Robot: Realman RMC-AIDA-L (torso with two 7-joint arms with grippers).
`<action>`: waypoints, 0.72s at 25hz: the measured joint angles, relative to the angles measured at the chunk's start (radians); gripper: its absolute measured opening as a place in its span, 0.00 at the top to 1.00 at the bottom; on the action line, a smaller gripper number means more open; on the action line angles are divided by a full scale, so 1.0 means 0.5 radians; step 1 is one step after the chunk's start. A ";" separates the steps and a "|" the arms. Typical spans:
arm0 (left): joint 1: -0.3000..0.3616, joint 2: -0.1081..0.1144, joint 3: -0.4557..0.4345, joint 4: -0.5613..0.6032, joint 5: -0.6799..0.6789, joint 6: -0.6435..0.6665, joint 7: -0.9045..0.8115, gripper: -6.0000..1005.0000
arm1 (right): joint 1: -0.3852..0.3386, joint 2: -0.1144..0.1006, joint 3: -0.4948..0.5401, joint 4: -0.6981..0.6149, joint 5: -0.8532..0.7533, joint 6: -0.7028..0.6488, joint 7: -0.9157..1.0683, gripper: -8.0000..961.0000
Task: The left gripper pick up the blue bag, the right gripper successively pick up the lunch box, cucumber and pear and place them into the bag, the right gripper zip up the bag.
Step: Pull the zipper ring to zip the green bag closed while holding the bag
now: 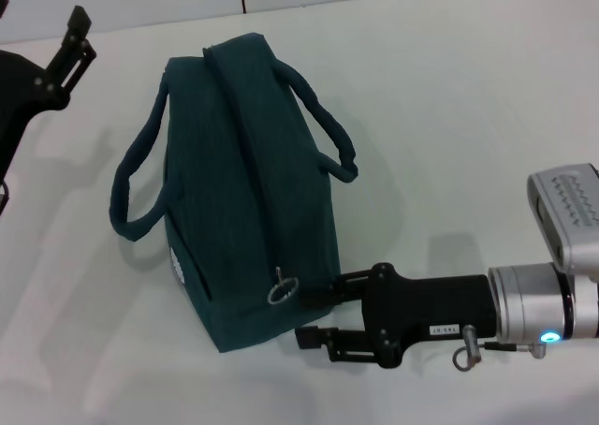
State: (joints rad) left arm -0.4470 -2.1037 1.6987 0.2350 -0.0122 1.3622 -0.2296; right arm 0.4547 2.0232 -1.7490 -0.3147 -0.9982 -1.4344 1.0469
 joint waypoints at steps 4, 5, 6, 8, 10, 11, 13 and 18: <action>0.005 0.000 0.000 -0.006 0.000 0.031 -0.002 0.12 | -0.003 0.001 0.016 -0.050 0.007 0.000 0.006 0.52; 0.006 0.001 0.000 -0.006 0.000 0.031 -0.002 0.12 | -0.009 0.001 0.018 -0.085 0.009 -0.002 0.002 0.52; 0.007 0.001 0.001 -0.006 0.000 0.031 -0.003 0.12 | -0.009 0.001 0.018 -0.085 0.009 -0.002 0.002 0.52; 0.007 0.001 0.011 -0.007 -0.001 0.032 -0.003 0.12 | -0.006 0.002 0.018 -0.126 0.011 0.000 -0.002 0.52; 0.007 0.001 0.018 -0.007 -0.002 0.032 -0.003 0.12 | 0.008 0.005 0.011 -0.152 0.013 -0.007 0.002 0.52; 0.007 0.001 0.025 -0.003 -0.002 0.032 -0.003 0.12 | 0.010 0.006 0.008 -0.164 0.013 -0.010 0.004 0.52; 0.007 0.001 0.028 0.002 -0.003 0.033 -0.003 0.12 | 0.000 0.008 0.009 -0.190 0.018 -0.011 0.003 0.52; 0.010 0.001 0.028 0.000 -0.005 0.034 -0.004 0.12 | -0.010 0.009 0.006 -0.212 0.065 -0.017 -0.008 0.52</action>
State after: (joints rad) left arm -0.4420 -2.1030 1.7125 0.2351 -0.0146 1.3791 -0.2316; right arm 0.4500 2.0278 -1.7459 -0.4207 -0.9655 -1.4428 1.0430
